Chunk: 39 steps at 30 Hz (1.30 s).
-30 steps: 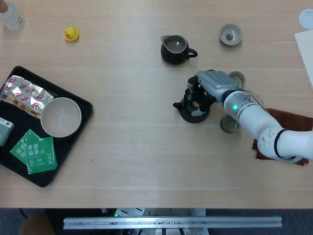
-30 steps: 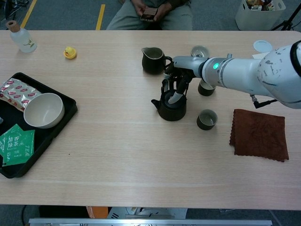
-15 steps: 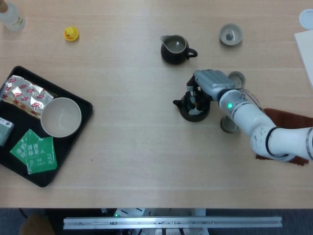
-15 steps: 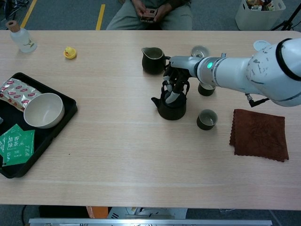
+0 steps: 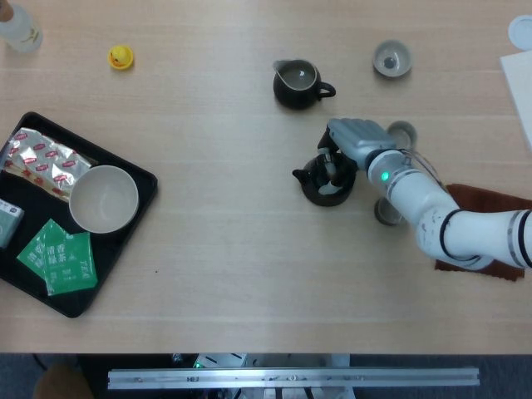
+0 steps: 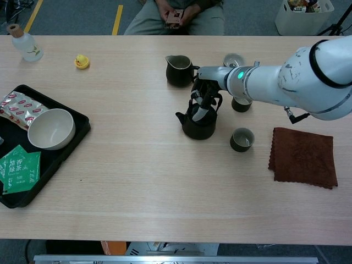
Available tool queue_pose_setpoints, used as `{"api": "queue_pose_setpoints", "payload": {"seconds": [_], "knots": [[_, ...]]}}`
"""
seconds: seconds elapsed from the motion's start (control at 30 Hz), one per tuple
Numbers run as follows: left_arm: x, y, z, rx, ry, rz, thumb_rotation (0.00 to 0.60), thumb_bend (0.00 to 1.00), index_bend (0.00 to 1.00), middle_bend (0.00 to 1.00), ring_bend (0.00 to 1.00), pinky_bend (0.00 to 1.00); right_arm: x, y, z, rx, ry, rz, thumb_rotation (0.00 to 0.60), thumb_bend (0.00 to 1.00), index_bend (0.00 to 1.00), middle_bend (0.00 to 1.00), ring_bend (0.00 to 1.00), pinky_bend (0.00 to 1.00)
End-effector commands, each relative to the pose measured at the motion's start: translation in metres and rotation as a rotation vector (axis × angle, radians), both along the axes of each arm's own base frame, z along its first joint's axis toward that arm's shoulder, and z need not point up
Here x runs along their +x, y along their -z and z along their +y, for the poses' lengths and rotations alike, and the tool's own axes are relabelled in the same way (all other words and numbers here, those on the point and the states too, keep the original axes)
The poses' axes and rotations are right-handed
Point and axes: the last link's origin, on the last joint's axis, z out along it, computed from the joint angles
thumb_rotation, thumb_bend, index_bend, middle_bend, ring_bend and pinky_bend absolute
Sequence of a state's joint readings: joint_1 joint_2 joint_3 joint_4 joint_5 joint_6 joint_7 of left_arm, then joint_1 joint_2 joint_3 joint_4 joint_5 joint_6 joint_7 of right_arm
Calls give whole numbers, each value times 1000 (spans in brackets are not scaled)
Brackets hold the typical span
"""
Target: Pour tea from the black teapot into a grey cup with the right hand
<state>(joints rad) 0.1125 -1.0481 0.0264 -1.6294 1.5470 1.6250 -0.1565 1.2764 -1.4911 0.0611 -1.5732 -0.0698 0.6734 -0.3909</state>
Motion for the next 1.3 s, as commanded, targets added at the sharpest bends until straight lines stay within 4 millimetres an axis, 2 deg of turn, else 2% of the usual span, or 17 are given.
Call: {"api": "queue_pose_setpoints", "payload": {"seconds": [0.03,0.23,0.43,0.83,1.13,1.23,1.3], "knots": [[0,0,0,0,-1,1,600,295,68,113,31,15,1,1,0,-4,1,2,600,0,839,799,768,136],[0,-1,-1,1,-4,-1,600,295,69,113,30,15,4,3,0,-18,-7,17,600,0,881,834,805,138],[-1,-1,-1,3,-4,-2,600,295,69,113,31,15,7,1,-1,-42,12,13,600,0,935,886,860,200],[-1,-2,-2,3,-5,-3,600,295,69,113,30,15,9,-3,-2,-61,35,10,600,0,948,903,880,200],[-2,-1,-2,1,-6,-4,600,295,69,113,30,15,10,-14,-4,-114,4,3,597,0,975,917,892,200],[-1,0,-1,-1,-3,-5,600,295,69,113,30,15,9,-18,-3,-119,-15,6,535,0,980,918,893,201],[-1,0,-2,-2,-2,-6,600,295,69,113,30,15,8,-20,-3,-125,-16,2,441,0,992,920,893,201]]}}
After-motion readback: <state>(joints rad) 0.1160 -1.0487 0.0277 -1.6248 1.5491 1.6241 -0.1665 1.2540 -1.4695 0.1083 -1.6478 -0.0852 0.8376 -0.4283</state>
